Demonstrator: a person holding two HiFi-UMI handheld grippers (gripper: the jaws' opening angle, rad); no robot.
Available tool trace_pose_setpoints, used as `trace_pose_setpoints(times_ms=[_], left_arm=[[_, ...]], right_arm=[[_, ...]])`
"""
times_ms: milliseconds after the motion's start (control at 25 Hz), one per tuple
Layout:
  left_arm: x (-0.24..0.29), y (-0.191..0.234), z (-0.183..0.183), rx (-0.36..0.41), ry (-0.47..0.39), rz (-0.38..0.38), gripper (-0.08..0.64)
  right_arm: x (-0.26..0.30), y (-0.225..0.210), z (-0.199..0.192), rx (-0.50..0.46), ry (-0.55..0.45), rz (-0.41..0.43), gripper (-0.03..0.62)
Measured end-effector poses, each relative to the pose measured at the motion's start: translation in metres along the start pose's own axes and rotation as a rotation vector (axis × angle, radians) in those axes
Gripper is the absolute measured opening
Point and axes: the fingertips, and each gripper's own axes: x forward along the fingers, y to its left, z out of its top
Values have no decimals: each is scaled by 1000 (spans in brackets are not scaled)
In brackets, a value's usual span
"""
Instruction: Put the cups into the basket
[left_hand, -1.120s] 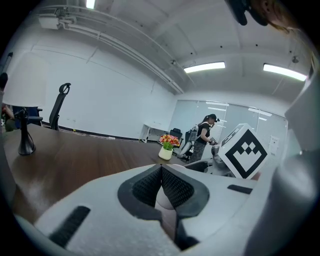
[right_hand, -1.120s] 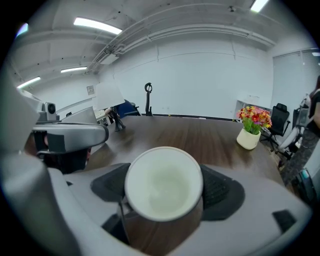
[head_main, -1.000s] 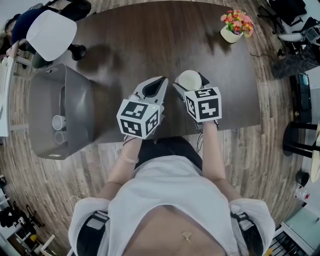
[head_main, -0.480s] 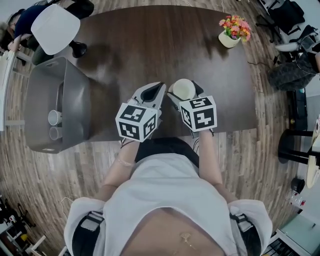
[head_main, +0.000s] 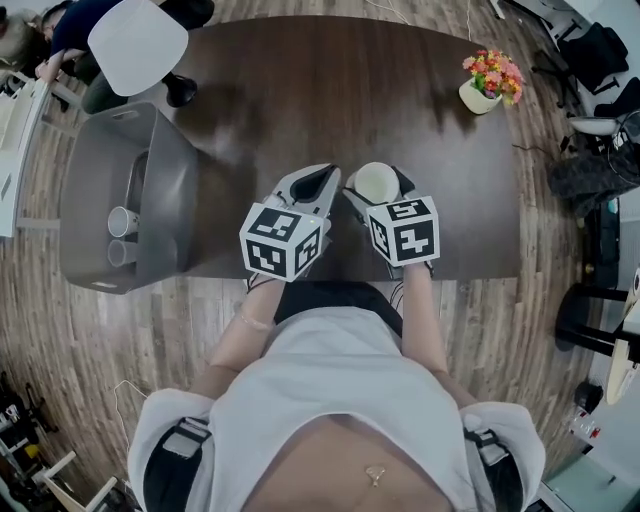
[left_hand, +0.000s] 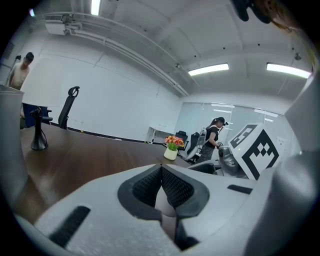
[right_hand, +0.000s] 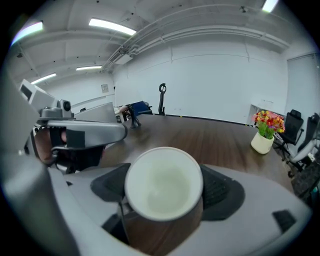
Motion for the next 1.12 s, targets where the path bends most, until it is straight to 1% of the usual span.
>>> trace_pose_setpoints(times_ms=[200,400,760,960,1120], left_arm=[[-18,20,4,-14,-19,72,9],[-46,44,6,-40,-46,167,9],[-118,90,3,-99,-100,359,9],[-156,110,-4,-139,-141,468,9],[-176,116,-9,-158,-163,503,9]], right_arm=[[14,16,14,-35,-4,51,403],[29,44,25,-89,-1,123,403],[63,132,45,-218,18,304,403],[74,176,46,-301,35,398,403],[79,200,40,-344,54,429,403]])
